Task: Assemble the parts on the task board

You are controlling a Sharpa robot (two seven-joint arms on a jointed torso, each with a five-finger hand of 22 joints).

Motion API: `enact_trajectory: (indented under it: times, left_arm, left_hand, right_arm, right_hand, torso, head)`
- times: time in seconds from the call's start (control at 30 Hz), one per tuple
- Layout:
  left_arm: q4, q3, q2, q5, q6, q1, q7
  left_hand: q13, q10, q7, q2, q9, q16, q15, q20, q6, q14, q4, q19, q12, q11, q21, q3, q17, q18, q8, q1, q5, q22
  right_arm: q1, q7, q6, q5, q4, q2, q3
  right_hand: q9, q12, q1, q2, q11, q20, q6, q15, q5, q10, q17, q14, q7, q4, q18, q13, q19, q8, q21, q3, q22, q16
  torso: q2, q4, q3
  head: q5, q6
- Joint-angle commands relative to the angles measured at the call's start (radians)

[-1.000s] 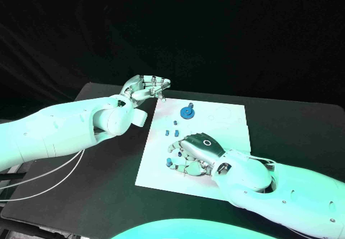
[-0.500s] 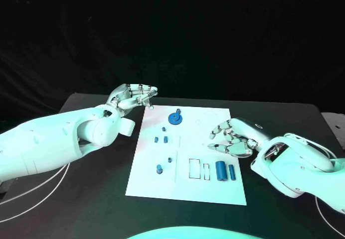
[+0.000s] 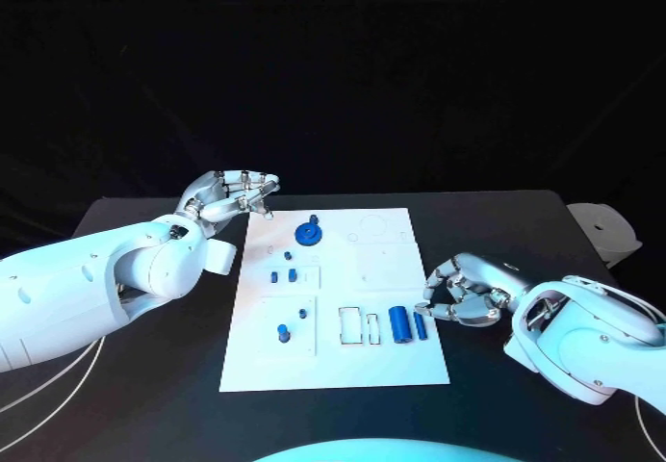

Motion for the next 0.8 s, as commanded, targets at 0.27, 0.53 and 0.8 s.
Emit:
enact_trajectory:
  times: [0.27, 0.53, 0.8]
  left_arm:
    - [0.007, -0.001, 0.001, 0.004, 0.02, 0.0, 0.007]
    - [0.009, -0.001, -0.001, 0.004, 0.02, 0.0, 0.007]
    - [0.011, -0.001, -0.003, 0.004, 0.02, 0.0, 0.007]
  left_hand:
    - [0.0, -0.005, -0.001, -0.007, 0.0, -0.001, 0.0, 0.0, -0.008, -0.006, 0.0, -0.006, 0.006, 0.001, -0.004, 0.005, -0.002, 0.013, 0.004, -0.005, 0.001, 0.001]
    - [0.0, -0.005, -0.001, -0.007, 0.0, -0.001, 0.0, 0.0, -0.008, -0.006, 0.0, -0.006, 0.006, 0.001, -0.004, 0.005, -0.002, 0.013, 0.004, -0.005, 0.001, 0.001]
    - [0.0, -0.005, -0.001, -0.007, 0.0, -0.001, 0.0, 0.0, -0.008, -0.006, 0.0, -0.006, 0.006, 0.001, -0.004, 0.005, -0.002, 0.013, 0.004, -0.005, 0.001, 0.001]
  right_arm:
    - [-0.05, -0.131, -0.004, -0.155, -0.005, 0.056, -0.003]
    - [-0.066, -0.148, -0.008, -0.175, -0.031, 0.098, -0.004]
    - [-0.072, -0.161, 0.001, -0.19, -0.052, 0.122, -0.004]
  right_hand:
    - [0.021, 0.003, -0.037, 0.009, -0.005, -0.005, -0.014, -0.01, 0.012, 0.008, 0.092, 0.072, -0.002, 0.001, -0.007, 0.045, 0.105, 0.02, 0.005, -0.04, 0.263, 0.005]
    - [0.023, 0.003, -0.039, 0.011, -0.005, -0.005, -0.014, -0.011, 0.014, 0.008, 0.092, 0.072, -0.002, 0.001, -0.007, 0.045, 0.105, 0.022, 0.005, -0.043, 0.263, 0.005]
    - [0.025, 0.002, -0.04, 0.011, -0.006, -0.005, -0.016, -0.011, 0.015, 0.007, 0.092, 0.072, -0.002, 0.001, -0.007, 0.045, 0.105, 0.023, 0.005, -0.046, 0.263, 0.005]
  torso:
    - [-0.002, 0.0002, -0.0019]
    - [-0.001, -0.0033, -0.001]
    - [0.0, -0.0017, -0.0016]
  head:
    - [-0.008, -0.006]
    - [0.0, -0.008]
    - [-0.001, -0.011]
